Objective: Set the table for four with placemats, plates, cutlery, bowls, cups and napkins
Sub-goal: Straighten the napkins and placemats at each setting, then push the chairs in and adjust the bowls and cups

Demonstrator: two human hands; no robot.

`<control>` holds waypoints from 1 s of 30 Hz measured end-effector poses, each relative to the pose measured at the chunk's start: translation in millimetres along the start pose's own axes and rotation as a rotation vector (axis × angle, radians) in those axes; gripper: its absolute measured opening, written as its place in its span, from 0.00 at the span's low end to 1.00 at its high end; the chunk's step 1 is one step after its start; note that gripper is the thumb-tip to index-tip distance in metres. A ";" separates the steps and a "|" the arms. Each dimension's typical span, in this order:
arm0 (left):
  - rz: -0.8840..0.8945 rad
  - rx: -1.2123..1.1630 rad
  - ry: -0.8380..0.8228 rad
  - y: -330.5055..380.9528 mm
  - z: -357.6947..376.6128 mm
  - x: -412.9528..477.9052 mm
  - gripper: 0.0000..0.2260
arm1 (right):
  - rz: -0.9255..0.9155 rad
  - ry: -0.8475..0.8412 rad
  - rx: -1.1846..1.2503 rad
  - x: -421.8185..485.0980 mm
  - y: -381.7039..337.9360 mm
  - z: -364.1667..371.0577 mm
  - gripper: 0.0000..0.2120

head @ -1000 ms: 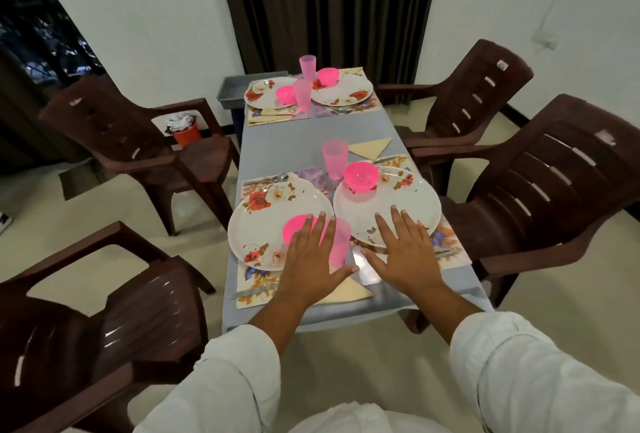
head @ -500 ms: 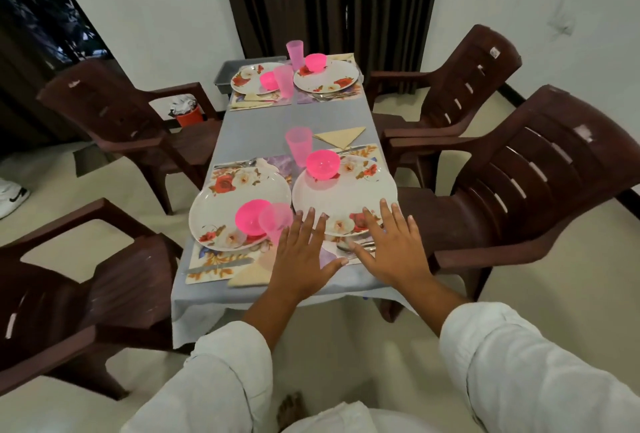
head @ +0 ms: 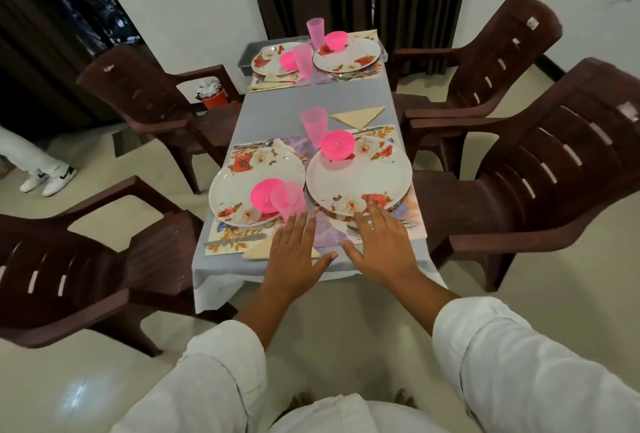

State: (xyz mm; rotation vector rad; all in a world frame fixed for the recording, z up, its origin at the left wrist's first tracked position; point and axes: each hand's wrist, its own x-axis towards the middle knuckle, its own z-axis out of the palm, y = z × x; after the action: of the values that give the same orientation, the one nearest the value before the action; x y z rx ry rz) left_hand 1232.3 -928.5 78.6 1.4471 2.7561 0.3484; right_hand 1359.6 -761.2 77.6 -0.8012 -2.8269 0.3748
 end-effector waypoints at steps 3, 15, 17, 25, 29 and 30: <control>-0.046 -0.006 -0.003 -24.0 -9.8 -16.7 0.42 | -0.058 -0.001 -0.039 -2.7 -34.2 11.7 0.35; -0.310 0.028 0.007 -241.0 -40.5 -155.9 0.39 | -0.278 -0.162 -0.019 -2.4 -275.8 83.9 0.30; -0.352 0.041 -0.015 -288.3 -49.2 -185.0 0.40 | -0.296 -0.207 -0.004 -2.5 -330.6 101.2 0.28; -0.541 0.034 -0.050 -426.0 -92.3 -258.5 0.37 | -0.094 -0.396 0.258 4.8 -499.3 160.3 0.25; -0.603 0.013 -0.046 -490.7 -106.7 -255.4 0.37 | 0.082 -0.518 0.409 38.7 -555.3 201.2 0.26; -0.610 0.008 -0.045 -505.0 -110.0 -250.7 0.36 | 0.138 -0.543 0.444 48.7 -565.4 211.3 0.26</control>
State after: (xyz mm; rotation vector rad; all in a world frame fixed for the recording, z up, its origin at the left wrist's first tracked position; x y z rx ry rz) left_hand 953.7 -1430.6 61.2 0.5431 2.9682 0.2765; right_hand 991.6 -1240.9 44.2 -0.8971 -2.9563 1.3690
